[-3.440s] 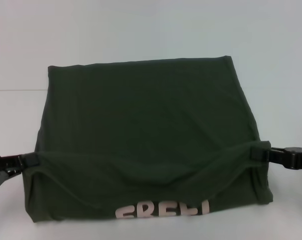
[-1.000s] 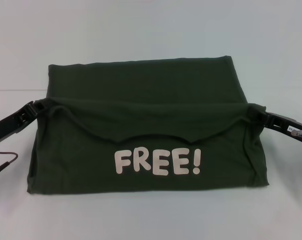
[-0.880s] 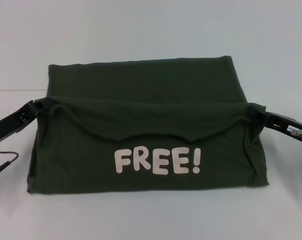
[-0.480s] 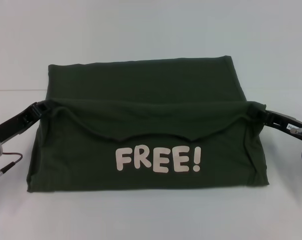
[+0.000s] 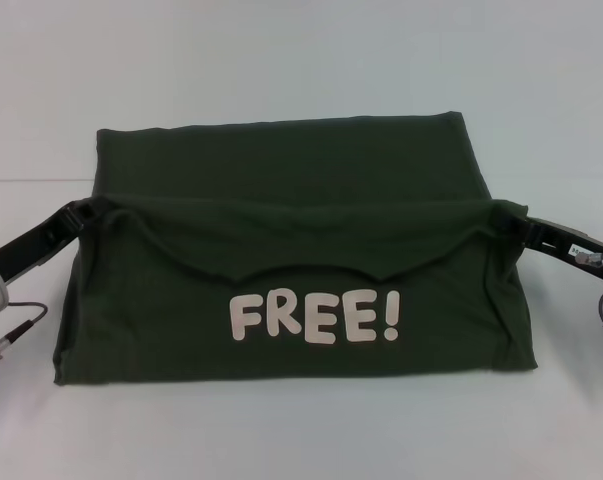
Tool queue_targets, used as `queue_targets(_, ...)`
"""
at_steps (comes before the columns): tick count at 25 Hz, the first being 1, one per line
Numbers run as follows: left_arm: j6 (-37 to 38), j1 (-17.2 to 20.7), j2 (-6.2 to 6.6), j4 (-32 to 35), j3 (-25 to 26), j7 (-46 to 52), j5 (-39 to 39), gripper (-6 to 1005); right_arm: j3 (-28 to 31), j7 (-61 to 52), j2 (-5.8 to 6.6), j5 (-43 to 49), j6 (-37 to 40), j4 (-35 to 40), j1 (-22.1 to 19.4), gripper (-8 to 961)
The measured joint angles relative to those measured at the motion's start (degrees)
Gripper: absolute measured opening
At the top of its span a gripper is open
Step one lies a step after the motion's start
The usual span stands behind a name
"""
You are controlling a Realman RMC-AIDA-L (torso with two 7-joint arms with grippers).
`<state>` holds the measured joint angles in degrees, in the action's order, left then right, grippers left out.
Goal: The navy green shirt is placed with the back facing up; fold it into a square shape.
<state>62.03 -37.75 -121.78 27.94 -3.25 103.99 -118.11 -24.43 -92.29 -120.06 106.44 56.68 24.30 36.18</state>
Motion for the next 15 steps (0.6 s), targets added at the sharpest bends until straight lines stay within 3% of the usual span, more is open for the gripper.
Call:
queue_targets(6, -2.0, 0.5, -0.74, -0.1, 0.0, -0.9, 3.4, 63, 0.3, -0.7, 0.0, -0.1, 0.0, -0.2, 0.1, 67)
queue_targets(11, -2.0, 0.9, -1.13, -0.1, 0.0, -4.1, 6.5, 68, 0.1, -0.1, 0.0, -2.0, 0.3, -0.6, -0.2, 245)
queue_targets(15, -3.6, 0.6, -0.99, -1.2, 0.0, -4.4, 6.7, 228, 0.0, -0.1, 0.0, -2.6, 0.7, -0.7, -0.4, 333)
